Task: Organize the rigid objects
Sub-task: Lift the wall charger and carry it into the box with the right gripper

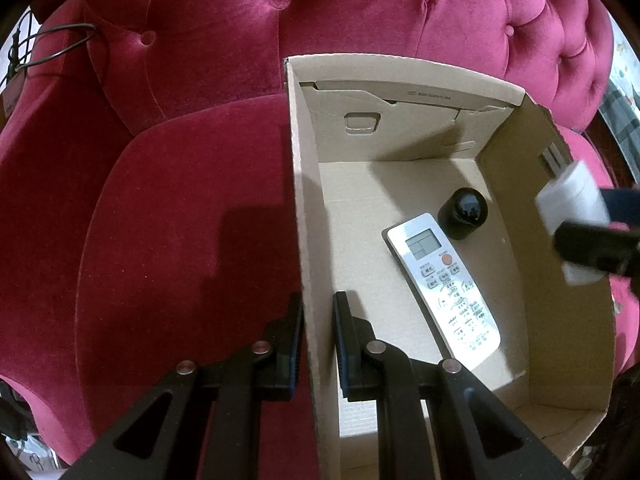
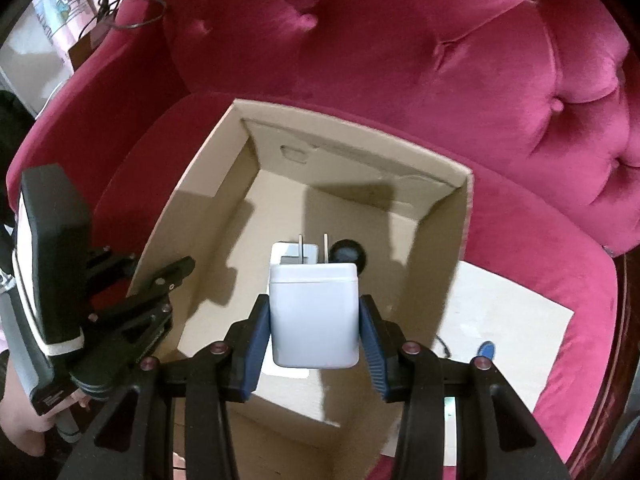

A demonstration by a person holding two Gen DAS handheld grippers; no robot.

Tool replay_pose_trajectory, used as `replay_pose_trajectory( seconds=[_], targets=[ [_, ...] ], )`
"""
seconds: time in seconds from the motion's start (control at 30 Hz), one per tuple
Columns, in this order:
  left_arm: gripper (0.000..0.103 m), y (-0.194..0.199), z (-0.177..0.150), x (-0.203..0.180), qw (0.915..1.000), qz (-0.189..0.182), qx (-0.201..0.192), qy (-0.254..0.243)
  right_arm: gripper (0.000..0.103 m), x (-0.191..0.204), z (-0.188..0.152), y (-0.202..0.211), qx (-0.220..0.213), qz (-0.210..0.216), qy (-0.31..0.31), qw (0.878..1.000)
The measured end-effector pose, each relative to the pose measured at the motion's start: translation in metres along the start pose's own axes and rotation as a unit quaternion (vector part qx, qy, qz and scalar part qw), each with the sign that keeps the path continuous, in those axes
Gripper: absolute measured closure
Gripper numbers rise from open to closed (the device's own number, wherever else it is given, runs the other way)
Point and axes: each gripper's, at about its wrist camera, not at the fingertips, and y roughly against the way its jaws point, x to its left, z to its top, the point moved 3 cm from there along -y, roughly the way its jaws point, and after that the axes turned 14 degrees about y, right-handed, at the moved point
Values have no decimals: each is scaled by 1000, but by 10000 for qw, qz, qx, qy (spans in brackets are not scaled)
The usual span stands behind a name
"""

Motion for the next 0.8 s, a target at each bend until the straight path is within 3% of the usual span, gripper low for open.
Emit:
replay_pose_trajectory(
  seconds=[0.8],
  targets=[
    [87, 0, 0, -3, 10000, 8, -4, -8, 57, 48, -30, -69, 417, 495, 79, 9979]
  ],
)
